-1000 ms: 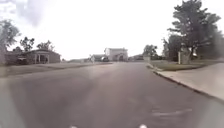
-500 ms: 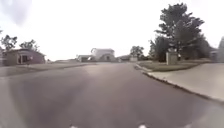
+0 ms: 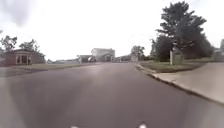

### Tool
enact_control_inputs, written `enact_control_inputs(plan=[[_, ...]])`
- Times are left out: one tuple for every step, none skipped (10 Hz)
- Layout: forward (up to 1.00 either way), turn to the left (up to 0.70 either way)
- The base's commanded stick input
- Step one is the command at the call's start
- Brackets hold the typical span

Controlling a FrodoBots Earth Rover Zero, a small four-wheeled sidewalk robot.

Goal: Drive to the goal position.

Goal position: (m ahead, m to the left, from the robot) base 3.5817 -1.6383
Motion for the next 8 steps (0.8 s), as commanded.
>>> enact_control_inputs(plan=[[1.00,0.00],[1.00,0.00],[1.00,0.00],[1.00,0.00],[1.00,0.00],[1.00,0.00],[1.00,-0.09],[1.00,-0.33]])
